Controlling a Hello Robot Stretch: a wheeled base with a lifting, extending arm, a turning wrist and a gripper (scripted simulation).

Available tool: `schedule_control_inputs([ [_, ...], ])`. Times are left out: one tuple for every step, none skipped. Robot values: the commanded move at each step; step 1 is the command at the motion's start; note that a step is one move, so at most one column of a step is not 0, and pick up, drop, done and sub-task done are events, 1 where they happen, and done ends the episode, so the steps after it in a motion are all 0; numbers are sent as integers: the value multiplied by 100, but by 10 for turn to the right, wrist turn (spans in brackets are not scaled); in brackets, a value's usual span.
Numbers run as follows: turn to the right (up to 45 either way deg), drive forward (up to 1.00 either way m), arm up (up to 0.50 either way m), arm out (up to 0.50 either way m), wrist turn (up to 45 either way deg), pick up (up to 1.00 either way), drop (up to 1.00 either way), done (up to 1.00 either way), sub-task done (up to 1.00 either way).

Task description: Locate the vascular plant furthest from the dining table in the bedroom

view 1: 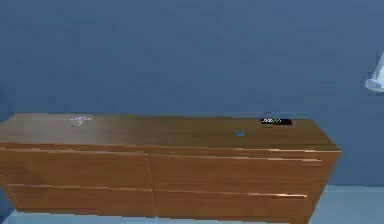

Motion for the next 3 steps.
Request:
schedule_control_inputs([
  [0,30,0,0,0,0,0,0,0],
  [-390,0,0,0,0,0,0,0,0],
  [0,100,0,0,0,0,0,0,0],
])
